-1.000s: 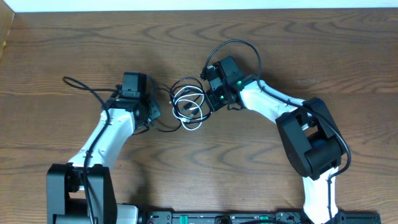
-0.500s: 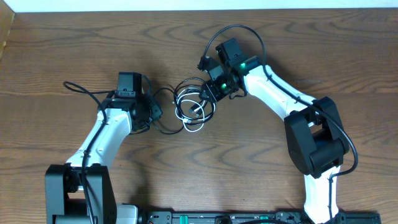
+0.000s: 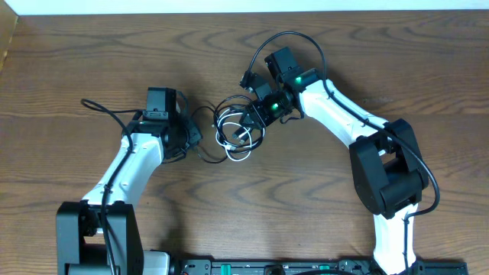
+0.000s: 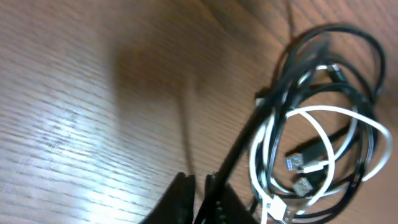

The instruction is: Untangle cables

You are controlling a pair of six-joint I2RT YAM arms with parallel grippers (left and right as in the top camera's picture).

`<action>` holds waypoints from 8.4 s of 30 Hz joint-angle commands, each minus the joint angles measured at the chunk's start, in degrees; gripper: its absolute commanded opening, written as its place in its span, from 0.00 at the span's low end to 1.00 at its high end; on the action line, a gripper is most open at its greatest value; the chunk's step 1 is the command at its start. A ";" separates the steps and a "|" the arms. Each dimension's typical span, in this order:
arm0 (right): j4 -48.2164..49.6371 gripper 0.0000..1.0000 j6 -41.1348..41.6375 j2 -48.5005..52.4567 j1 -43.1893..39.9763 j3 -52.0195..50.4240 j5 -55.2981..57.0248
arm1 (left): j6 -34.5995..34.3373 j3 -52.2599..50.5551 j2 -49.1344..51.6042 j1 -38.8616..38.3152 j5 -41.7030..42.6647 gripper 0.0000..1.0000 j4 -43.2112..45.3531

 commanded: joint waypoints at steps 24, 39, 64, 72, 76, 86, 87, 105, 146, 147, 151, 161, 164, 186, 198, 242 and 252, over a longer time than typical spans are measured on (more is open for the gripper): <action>-3.87 0.60 -10.60 -0.07 1.27 0.50 -24.15 | -14.01 -0.37 0.70 -6.60 9.51 0.09 15.50; 0.37 0.45 4.48 -0.04 5.35 0.50 -9.75 | -18.91 -0.37 0.70 -6.56 8.22 0.09 17.84; 0.46 0.01 7.28 -0.04 3.67 0.50 -2.36 | -18.21 -0.37 0.70 -6.49 5.03 0.56 17.79; -0.17 0.01 12.26 -0.04 1.70 0.22 9.53 | -15.58 -0.37 0.72 -5.42 2.75 0.56 15.74; 2.16 0.01 16.31 -0.04 1.70 -1.97 12.76 | -15.56 -0.57 0.87 -5.81 -1.60 0.54 12.81; 14.53 0.01 22.14 -0.04 1.38 -10.86 16.37 | -15.37 -0.87 6.67 -9.60 -2.91 0.42 16.83; 15.15 0.01 22.12 -0.04 1.38 -11.39 16.35 | -15.37 -0.87 7.50 -9.92 -3.54 0.38 17.77; 15.47 0.01 22.05 -0.04 1.55 -12.04 16.37 | -8.24 -0.87 13.14 -10.47 -7.72 0.23 26.47; 15.32 0.01 22.03 -0.04 1.55 -12.09 17.94 | -7.80 -0.85 16.94 -16.79 -21.62 0.08 27.45; 15.30 0.01 22.03 -0.04 1.51 -12.09 17.92 | -7.80 -0.85 16.39 -16.70 -21.62 0.08 27.39; 15.43 0.01 21.00 -0.04 0.72 -12.09 17.88 | -7.78 -0.85 11.67 -16.65 -21.59 0.08 24.72; 14.12 0.01 19.85 -0.04 -4.87 -12.09 12.46 | -5.35 -0.85 -8.26 -16.65 -21.35 0.07 15.34; 13.68 0.01 19.17 -0.04 -5.86 -12.09 12.44 | -3.54 -0.85 -12.90 -16.65 -21.35 0.07 15.10; 11.76 0.01 7.63 -0.07 -16.09 -9.92 -5.03 | -0.33 -0.85 -19.56 1.88 -5.33 0.07 -0.15; 10.93 0.45 -0.09 -0.07 -18.29 -7.67 -30.49 | 3.72 -0.85 -19.54 9.60 26.23 0.07 6.01; 14.14 0.63 -24.46 -0.07 2.69 -7.30 -19.39 | -31.74 -0.85 -19.54 9.60 27.32 0.07 22.29; 16.59 0.26 -24.28 -0.04 5.42 -7.30 -19.17 | -31.78 -0.85 -19.54 9.60 26.88 0.08 22.49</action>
